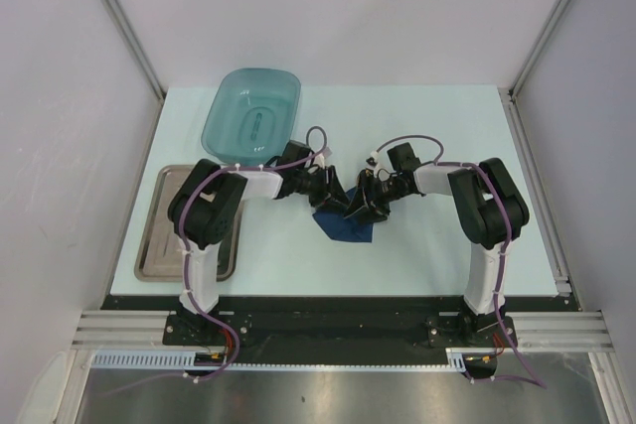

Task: Place the utensils on the paper napkin and roll it up

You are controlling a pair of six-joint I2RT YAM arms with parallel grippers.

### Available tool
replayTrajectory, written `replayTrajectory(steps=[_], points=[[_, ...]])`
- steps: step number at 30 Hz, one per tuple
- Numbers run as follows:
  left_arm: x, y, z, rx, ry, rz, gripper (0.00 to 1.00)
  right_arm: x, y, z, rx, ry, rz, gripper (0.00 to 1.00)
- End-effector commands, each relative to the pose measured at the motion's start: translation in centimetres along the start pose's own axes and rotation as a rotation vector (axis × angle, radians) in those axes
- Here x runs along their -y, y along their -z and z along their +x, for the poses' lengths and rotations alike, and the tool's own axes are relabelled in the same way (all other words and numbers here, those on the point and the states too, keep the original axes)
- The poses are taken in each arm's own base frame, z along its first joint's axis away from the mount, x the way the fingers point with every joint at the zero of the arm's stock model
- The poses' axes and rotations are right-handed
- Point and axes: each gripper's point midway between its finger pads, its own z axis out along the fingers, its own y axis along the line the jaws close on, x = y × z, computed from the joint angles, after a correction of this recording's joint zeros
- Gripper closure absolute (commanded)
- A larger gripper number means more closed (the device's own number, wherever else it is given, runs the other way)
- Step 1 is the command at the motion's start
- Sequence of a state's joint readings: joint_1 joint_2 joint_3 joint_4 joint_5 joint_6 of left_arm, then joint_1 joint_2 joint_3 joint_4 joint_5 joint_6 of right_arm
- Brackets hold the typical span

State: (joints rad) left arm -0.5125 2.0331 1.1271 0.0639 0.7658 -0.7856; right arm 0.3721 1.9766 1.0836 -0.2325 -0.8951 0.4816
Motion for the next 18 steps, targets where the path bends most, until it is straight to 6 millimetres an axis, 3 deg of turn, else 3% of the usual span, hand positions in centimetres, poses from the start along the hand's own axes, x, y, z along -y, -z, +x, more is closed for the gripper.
replayTrajectory(steps=[1,10,13,18], points=[[1.9,-0.2,0.5,-0.045,-0.038,0.047,0.59,0.1,-0.1,-1.4,0.056,0.046,0.034,0.40],[0.3,0.6,1.4,-0.058,-0.027,-0.015,0.85,-0.8,1.1,-2.1,0.084,0.075,0.009,0.40],[-0.4,0.8,1.3,-0.043,-0.019,-0.042,1.00,-1.2,1.6,-2.2,0.086,0.084,-0.004,0.40],[-0.4,0.8,1.3,-0.038,-0.019,-0.043,1.00,-3.9,4.2,-3.3,0.141,0.143,-0.061,0.40]])
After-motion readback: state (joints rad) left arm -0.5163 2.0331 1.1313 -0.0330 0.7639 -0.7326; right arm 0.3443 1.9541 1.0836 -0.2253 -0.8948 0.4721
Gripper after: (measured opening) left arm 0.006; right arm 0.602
